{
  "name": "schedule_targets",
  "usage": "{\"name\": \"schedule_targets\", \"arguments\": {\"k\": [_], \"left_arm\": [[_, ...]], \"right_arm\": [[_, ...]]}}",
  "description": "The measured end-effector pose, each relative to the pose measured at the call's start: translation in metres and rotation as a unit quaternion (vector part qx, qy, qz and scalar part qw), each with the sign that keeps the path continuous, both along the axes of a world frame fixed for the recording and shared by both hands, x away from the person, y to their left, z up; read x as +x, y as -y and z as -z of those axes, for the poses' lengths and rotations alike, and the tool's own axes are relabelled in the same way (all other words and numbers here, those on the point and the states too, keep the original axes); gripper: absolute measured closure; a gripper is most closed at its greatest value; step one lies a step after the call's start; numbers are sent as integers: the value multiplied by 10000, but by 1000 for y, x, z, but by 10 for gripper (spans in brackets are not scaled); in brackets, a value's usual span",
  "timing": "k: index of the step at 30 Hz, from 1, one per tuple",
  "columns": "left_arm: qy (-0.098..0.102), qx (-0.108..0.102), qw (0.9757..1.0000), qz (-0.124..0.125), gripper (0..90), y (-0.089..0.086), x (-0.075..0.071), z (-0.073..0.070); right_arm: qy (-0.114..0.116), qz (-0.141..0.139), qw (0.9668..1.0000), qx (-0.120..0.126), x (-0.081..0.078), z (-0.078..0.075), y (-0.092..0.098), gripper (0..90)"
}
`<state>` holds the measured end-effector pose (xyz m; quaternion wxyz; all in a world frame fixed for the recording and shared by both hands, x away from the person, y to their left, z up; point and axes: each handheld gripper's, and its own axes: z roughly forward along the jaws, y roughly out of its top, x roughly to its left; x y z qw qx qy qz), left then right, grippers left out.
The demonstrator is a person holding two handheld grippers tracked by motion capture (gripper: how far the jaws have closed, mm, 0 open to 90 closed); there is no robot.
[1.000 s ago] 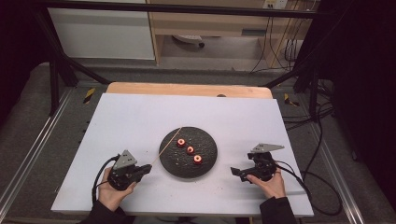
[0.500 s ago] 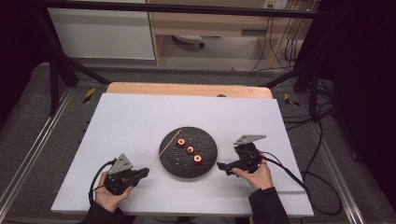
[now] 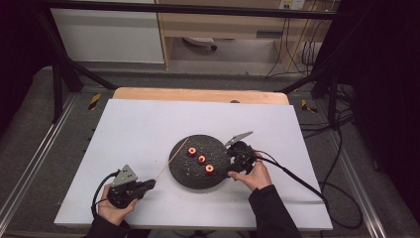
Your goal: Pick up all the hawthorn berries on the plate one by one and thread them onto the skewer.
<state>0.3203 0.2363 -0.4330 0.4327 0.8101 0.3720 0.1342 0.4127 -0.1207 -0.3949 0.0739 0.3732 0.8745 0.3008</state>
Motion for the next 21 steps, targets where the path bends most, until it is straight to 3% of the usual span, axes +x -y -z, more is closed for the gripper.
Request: {"name": "schedule_targets", "arguments": {"k": [4, 8, 12, 13, 21], "left_arm": [[0, 9, 10000, -3, 881, 0, 0, 0], [23, 25, 10000, 4, 881, -1, 0, 1], [-6, 37, 10000, -30, 881, -2, 1, 2], [-8, 43, 10000, -28, 881, -2, 1, 2], [-1, 77, 10000, 4, 881, 0, 1, 2]], "right_arm": [[-39, -86, 10000, 14, 2, -3, -7, 54], [-101, -315, 9993, -149, 6, -5, -19, 131], [-321, -451, 9981, -276, 9, -4, -26, 177], [-468, -521, 9966, -425, 12, -3, -31, 203], [-754, -626, 9932, -632, 21, 2, -45, 309]]}}
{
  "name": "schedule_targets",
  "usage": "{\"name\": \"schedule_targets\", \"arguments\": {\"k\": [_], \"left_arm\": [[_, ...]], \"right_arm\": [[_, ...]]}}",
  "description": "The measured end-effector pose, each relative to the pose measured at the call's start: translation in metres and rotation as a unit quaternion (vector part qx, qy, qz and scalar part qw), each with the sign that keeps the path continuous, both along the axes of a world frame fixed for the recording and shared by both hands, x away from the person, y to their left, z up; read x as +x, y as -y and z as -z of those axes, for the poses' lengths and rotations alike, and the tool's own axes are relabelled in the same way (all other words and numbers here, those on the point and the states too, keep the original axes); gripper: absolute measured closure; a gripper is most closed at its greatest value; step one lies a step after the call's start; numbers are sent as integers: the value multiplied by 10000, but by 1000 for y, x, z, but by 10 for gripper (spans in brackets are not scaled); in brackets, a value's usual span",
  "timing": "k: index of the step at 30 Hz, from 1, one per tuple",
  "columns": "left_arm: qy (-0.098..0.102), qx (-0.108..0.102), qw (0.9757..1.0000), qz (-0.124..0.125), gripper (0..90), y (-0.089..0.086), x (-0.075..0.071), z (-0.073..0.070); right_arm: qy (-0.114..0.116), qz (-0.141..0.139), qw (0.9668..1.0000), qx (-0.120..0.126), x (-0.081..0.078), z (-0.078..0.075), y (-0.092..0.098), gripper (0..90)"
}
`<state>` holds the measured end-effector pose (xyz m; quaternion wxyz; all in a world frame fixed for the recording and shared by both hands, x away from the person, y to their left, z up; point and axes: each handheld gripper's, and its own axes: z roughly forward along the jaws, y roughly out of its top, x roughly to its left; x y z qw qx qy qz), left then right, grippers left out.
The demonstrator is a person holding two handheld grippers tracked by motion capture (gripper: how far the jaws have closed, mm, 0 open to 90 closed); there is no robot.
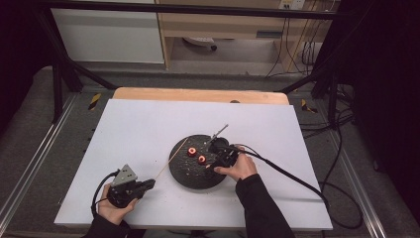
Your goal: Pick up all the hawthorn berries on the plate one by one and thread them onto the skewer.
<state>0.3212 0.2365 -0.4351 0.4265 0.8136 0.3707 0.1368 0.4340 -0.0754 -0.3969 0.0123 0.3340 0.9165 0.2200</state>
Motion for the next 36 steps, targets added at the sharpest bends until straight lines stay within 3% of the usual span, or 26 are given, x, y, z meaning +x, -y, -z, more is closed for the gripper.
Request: {"name": "schedule_targets", "arguments": {"k": [3, 18, 28, 36], "left_arm": [[-7, 17, 10000, 10, 881, 0, 0, 0], [-26, 41, 10000, 29, 882, 1, 1, 1], [-30, 55, 10000, 47, 881, 2, 1, 1], [-25, 59, 10000, 49, 882, 2, 0, 1]], "right_arm": [[-54, -56, 10000, -30, 4, 1, -5, 384], [-322, -209, 9989, -251, 13, 8, -15, 567], [-570, -127, 9978, -327, 15, 8, -14, 601], [-633, -23, 9975, -305, 16, 7, -14, 607]]}}
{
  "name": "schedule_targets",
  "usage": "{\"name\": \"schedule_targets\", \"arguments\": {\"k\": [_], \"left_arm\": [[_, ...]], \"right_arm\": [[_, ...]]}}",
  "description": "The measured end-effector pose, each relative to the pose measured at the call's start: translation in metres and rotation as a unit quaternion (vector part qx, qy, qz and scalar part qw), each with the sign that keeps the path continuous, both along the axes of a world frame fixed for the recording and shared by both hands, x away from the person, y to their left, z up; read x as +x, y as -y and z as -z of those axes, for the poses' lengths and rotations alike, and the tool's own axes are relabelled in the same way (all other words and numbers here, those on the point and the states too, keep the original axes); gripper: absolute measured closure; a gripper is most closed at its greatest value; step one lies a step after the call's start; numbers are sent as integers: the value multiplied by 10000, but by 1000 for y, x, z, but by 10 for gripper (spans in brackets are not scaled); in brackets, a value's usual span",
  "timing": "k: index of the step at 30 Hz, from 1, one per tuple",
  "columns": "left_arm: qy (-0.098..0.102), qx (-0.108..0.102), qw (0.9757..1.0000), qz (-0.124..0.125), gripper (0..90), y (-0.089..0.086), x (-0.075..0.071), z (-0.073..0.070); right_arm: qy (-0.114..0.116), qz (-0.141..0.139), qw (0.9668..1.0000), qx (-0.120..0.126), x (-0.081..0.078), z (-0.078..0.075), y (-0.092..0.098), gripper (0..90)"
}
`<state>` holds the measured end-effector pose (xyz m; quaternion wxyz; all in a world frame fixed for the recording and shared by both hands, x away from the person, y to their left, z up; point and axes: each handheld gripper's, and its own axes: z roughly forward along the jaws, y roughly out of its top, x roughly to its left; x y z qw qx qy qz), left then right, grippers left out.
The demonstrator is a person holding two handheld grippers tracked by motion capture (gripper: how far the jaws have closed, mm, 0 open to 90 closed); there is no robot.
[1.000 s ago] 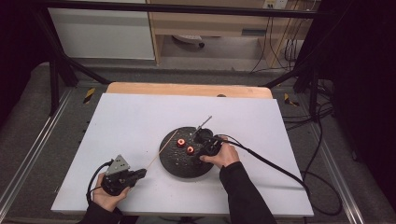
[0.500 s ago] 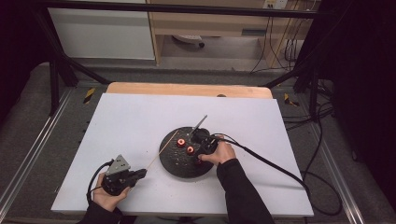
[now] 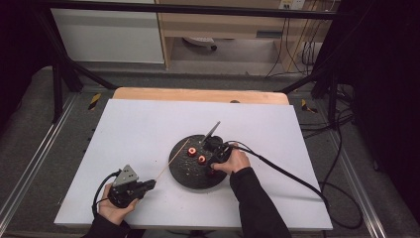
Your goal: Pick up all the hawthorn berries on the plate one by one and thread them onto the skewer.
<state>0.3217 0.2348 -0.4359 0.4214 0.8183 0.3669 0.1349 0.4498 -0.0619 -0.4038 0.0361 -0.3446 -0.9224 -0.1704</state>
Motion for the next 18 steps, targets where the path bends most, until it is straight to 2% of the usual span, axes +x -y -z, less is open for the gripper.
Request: {"name": "schedule_targets", "arguments": {"k": [8, 11, 15, 18], "left_arm": [[20, 8, 10000, 3, 882, 1, -1, 0], [27, 6, 10000, -6, 882, 1, -1, 0], [43, -6, 10000, -11, 881, 2, -2, -1], [48, -17, 10000, -6, 882, 3, -2, -1]], "right_arm": [[139, 143, 9994, 284, -2, -13, 6, 609], [318, 190, 9979, 529, -5, -22, 12, 609], [399, 317, 9961, 718, -7, -26, 17, 610], [522, 439, 9935, 909, -10, -30, 25, 610]]}}
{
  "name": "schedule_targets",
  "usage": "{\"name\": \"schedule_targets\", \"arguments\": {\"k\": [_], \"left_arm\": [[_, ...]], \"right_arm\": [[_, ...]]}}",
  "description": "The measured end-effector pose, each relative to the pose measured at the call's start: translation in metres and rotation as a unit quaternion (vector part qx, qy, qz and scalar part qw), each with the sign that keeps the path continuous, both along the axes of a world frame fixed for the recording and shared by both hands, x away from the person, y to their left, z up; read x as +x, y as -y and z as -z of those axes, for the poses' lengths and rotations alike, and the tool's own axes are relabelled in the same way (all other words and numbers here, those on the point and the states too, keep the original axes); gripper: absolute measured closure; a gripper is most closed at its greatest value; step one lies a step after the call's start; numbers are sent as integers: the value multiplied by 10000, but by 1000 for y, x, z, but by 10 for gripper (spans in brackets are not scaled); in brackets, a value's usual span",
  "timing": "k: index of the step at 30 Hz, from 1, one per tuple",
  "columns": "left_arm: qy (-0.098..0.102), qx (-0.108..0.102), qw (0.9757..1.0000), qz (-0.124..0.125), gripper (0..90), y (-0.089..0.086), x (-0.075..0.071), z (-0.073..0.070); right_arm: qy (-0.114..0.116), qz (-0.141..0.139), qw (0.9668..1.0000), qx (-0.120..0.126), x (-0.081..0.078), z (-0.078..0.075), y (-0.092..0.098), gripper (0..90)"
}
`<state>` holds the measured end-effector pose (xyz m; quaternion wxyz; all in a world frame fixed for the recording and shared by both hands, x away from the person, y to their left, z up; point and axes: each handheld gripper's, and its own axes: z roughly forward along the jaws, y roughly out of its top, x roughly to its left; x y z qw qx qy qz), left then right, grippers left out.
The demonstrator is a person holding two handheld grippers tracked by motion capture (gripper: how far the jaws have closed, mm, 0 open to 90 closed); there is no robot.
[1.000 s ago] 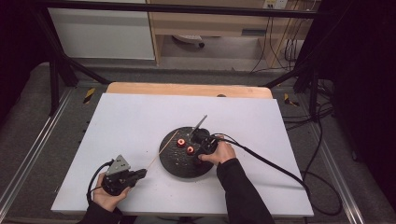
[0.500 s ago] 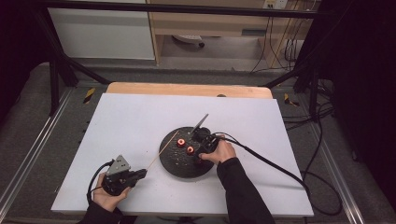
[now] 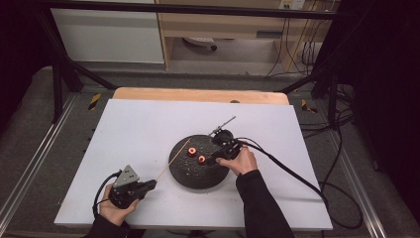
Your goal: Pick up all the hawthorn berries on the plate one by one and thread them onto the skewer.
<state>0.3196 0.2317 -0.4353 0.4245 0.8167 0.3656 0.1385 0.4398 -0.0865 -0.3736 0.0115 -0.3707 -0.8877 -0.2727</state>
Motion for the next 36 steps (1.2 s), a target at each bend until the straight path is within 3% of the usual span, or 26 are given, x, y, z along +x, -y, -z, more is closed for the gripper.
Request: {"name": "schedule_targets", "arguments": {"k": [9, 16, 22, 23, 24, 25, 26, 27, 32, 36], "left_arm": [[-14, -35, 10000, -29, 882, 3, -1, 1], [-7, -60, 10000, -52, 881, 5, -2, 1], [-27, -110, 9999, -129, 881, 6, -2, 2], [-27, -112, 9998, -142, 881, 7, -2, 2], [-22, -110, 9998, -149, 881, 7, -2, 2], [-22, -110, 9998, -149, 881, 7, -2, 2], [-20, -119, 9998, -158, 881, 8, -2, 2], [-21, -122, 9998, -161, 881, 8, -2, 2], [-23, -128, 9997, -189, 881, 11, -3, 2], [-11, -157, 9996, -213, 881, 14, -4, 3]], "right_arm": [[218, 251, 9980, 546, -8, -6, 12, 611], [422, 595, 9919, 1037, -13, -4, 26, 612], [647, 947, 9793, 1670, -21, 2, 37, 611], [647, 947, 9793, 1670, -21, 2, 37, 611], [720, 1037, 9745, 1855, -24, 5, 39, 612], [720, 1037, 9745, 1855, -24, 5, 39, 612], [730, 1093, 9723, 1933, -25, 7, 40, 612], [798, 1169, 9675, 2096, -27, 10, 42, 612], [839, 1334, 9558, 2481, -31, 21, 42, 612], [934, 1461, 9440, 2806, -34, 28, 42, 611]]}}
